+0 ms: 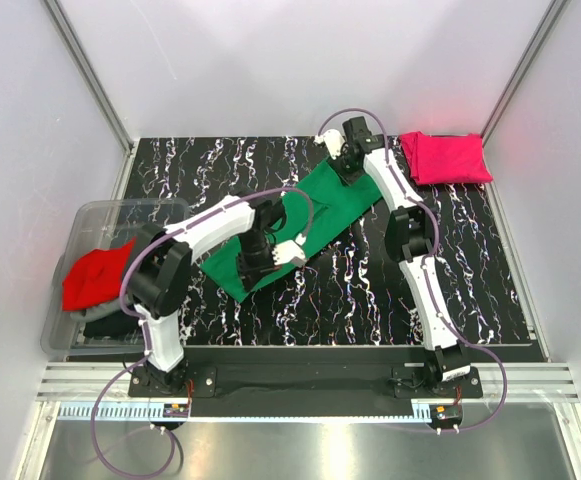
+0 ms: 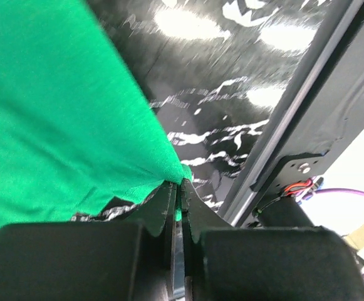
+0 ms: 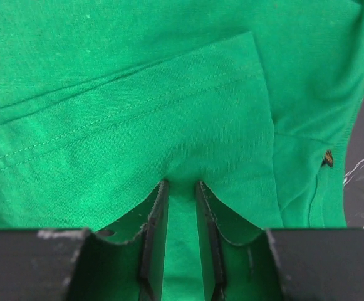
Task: Fold and stack the t-shirts
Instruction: Fold the tshirt
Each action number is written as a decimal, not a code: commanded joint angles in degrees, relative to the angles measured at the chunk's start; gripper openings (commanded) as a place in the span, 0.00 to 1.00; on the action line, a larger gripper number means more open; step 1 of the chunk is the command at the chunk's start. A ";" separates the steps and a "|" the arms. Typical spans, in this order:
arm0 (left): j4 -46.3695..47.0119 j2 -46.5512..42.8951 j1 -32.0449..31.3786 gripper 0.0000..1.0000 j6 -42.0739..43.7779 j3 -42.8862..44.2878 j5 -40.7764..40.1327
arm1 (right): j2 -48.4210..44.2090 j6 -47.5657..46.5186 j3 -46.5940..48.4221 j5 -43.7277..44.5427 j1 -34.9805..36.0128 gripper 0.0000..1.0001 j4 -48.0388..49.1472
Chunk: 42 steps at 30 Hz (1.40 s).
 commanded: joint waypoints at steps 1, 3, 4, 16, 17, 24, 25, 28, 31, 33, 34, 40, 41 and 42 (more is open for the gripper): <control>-1.36 3.11 -2.34 0.07 -1.40 1.67 5.90 | 2.96 -3.00 1.55 2.39 1.26 0.30 2.58; -1.18 4.17 -3.40 0.17 -2.19 2.20 7.93 | 2.61 -2.74 1.27 2.13 1.44 0.30 5.83; -1.36 4.70 -4.62 0.19 -2.46 2.29 8.99 | 2.44 -1.87 1.54 1.52 1.52 0.30 6.63; -0.75 3.38 -6.92 0.38 -3.52 11.00 4.87 | -13.44 7.08 -3.55 1.96 1.35 0.34 7.70; -0.22 3.56 -6.83 0.36 -3.52 10.21 3.82 | -14.78 8.41 -5.04 1.34 1.00 0.34 7.61; 9.61 3.91 -6.48 0.32 -4.39 -0.86 0.57 | -22.44 11.24 -22.86 -3.50 0.65 0.36 6.38; 11.37 4.35 -6.04 0.32 -4.39 -1.31 0.21 | -23.05 11.15 -24.46 -3.41 0.56 0.36 6.38; 12.87 5.75 -4.99 0.31 -4.66 -2.37 0.21 | -22.97 11.32 -29.04 -3.41 0.12 0.35 6.64; 13.84 6.81 -4.81 0.31 -4.31 -3.16 0.30 | -21.75 11.06 -30.54 -2.54 0.03 0.35 6.82; 13.93 7.34 -4.81 0.30 -4.31 -3.16 1.00 | -20.69 10.89 -30.19 -2.18 0.12 0.35 6.73; 13.93 7.95 -4.89 0.30 -4.48 -2.98 1.78 | -19.55 10.71 -29.93 -1.92 0.12 0.35 6.73; 13.93 10.67 -6.30 0.30 -4.31 -1.93 3.81 | -15.68 9.74 -27.47 -1.04 0.12 0.35 6.55; 13.85 11.12 -6.74 0.30 -4.39 -1.49 3.99 | -15.41 9.65 -27.29 -1.04 0.12 0.35 6.46; 13.93 12.16 -7.61 0.30 -4.57 -1.23 4.08 | -14.45 9.39 -26.59 -0.95 0.12 0.35 6.20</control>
